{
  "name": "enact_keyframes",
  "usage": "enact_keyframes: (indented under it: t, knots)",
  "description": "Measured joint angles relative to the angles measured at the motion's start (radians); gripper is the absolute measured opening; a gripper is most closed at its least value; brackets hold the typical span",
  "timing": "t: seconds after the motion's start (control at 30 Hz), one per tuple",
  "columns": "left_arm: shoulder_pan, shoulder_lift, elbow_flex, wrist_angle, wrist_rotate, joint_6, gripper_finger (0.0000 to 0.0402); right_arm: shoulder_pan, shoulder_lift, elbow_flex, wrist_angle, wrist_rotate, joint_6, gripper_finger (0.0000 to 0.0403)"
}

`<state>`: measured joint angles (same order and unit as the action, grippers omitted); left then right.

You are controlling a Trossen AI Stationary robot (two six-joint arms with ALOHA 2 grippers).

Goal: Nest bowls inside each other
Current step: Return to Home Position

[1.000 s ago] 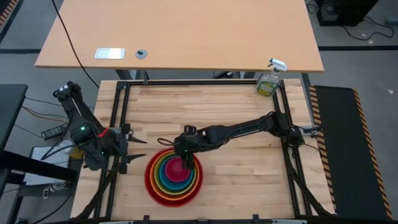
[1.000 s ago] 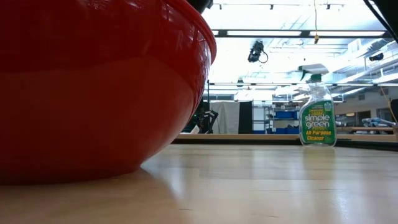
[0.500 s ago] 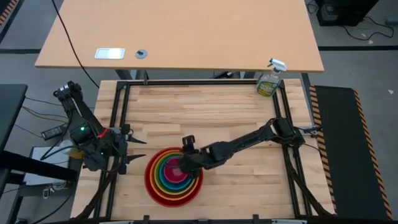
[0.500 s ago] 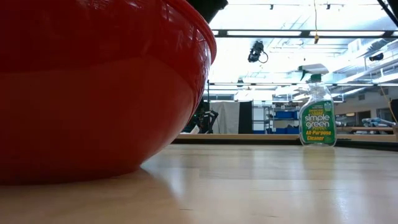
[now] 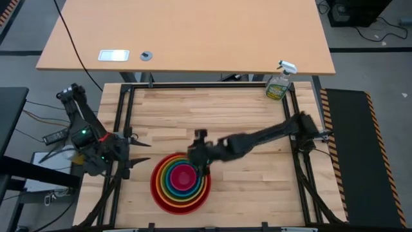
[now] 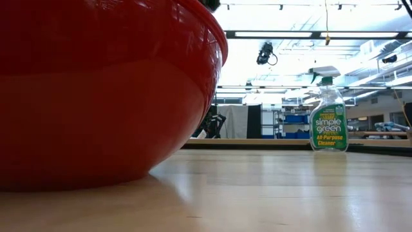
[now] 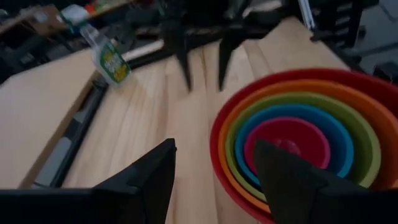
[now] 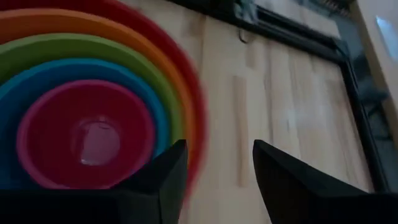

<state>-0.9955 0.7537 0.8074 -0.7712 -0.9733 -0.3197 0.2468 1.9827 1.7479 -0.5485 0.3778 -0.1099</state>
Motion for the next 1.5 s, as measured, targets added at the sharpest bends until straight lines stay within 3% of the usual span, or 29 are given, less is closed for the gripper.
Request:
enact_keyframes:
  t: [0.13, 0.27, 0.5, 0.63, 1.0, 1.23, 1.5]
  knots:
    - [-0.039, -0.048, 0.000, 0.034, -0.037, 0.027, 0.0219, -0.054, -0.138, -0.137, 0.046, -0.047, 0.041, 0.0176]
    - [-0.085, -0.102, -0.030, 0.146, -0.084, 0.081, 0.0219, -0.076, -0.306, -0.362, 0.206, -0.048, 0.055, 0.0163]
    - [-0.045, -0.174, -0.286, 0.754, -0.077, 0.448, 0.0219, -0.114, -0.626, -0.798, 0.567, 0.016, 0.071, 0.0158]
    - [0.048, -0.207, -0.401, 1.022, 0.040, 0.564, 0.0219, -0.157, -0.809, -0.969, 0.623, -0.003, 0.106, 0.0158]
    - [0.295, -0.353, -0.525, 1.051, 0.227, 0.524, 0.0219, -0.296, -1.222, -1.230, 0.622, -0.077, 0.167, 0.0158]
    - [0.332, -0.422, -0.613, 1.051, 0.231, 0.470, 0.0219, -0.335, -1.392, -1.400, 0.696, -0.079, 0.222, 0.0158]
    - [0.331, -0.463, -0.718, 1.053, 0.214, 0.355, 0.0219, -0.336, -1.462, -1.592, 0.940, -0.082, 0.224, 0.0158]
